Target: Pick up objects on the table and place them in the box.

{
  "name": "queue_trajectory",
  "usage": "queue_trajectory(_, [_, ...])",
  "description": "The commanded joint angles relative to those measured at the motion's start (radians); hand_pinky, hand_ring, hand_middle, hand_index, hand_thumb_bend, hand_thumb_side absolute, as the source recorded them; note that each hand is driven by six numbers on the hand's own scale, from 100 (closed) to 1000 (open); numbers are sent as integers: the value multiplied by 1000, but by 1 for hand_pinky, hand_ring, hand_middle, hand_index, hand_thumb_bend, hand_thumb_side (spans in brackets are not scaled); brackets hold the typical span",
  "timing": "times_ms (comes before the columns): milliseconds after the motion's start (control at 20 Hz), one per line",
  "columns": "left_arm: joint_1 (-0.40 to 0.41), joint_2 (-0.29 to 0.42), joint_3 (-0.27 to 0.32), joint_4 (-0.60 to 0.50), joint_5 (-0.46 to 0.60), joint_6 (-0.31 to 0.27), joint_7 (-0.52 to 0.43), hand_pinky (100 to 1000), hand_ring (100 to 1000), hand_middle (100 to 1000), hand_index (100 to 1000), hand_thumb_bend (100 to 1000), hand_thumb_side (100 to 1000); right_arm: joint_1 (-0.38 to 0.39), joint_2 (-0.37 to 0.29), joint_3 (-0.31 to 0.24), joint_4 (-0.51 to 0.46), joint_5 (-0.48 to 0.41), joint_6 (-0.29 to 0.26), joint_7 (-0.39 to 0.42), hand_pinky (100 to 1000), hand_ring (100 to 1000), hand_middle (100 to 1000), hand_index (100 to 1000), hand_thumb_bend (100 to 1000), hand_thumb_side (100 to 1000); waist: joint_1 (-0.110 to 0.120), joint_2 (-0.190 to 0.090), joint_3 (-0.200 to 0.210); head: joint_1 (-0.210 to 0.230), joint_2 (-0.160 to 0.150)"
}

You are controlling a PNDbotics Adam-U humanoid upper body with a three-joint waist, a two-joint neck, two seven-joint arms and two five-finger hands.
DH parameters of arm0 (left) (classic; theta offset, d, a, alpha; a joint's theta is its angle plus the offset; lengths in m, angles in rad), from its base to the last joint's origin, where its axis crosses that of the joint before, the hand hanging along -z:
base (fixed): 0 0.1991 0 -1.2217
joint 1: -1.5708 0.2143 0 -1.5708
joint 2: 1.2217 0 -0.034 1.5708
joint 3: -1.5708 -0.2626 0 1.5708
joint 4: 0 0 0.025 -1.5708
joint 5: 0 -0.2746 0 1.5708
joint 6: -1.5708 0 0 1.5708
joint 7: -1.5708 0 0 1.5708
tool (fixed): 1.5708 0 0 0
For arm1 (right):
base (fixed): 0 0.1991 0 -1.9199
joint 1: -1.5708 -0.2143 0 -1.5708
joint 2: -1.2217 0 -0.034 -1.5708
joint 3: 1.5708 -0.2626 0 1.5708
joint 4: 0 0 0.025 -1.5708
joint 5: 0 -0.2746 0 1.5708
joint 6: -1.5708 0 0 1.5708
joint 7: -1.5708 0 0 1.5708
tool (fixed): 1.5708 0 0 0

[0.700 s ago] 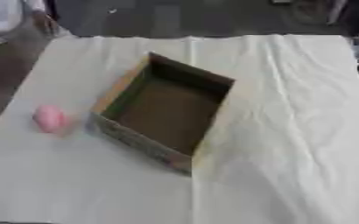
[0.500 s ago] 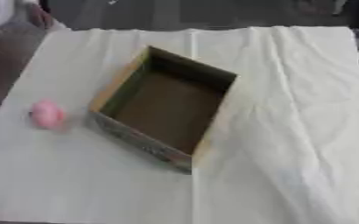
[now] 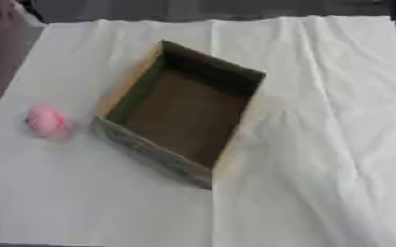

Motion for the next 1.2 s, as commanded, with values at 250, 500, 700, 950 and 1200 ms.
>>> queue_trajectory(250, [-14,101,22,-19,-48,58,-46,771,647,725,882,122,649,-16,-25,-3,-20,8,-7,-1,679,812,695,864,340,700,7,-15,1,1,36])
queue_trajectory(500, [-3,157,23,-19,-90,127,-114,774,645,731,890,154,662,-14,-18,-2,-20,9,-8,1,680,812,696,864,336,699,12,-26,-13,-3,61])
queue_trajectory(700, [-6,208,21,-1,-122,185,-172,779,648,737,897,190,647,-10,-12,-1,-20,8,-8,3,680,812,696,864,335,698,14,-36,-16,-1,68])
queue_trajectory(950, [-34,298,6,46,-195,227,-248,789,667,749,924,248,585,-4,-10,-1,-20,8,-8,5,680,812,696,865,335,698,15,-46,-22,-10,60])
queue_trajectory(1200, [-59,366,-14,96,-278,215,-331,810,707,772,995,275,550,1,-5,-1,-20,6,-6,5,680,812,696,864,335,698,10,-50,-27,-30,49])
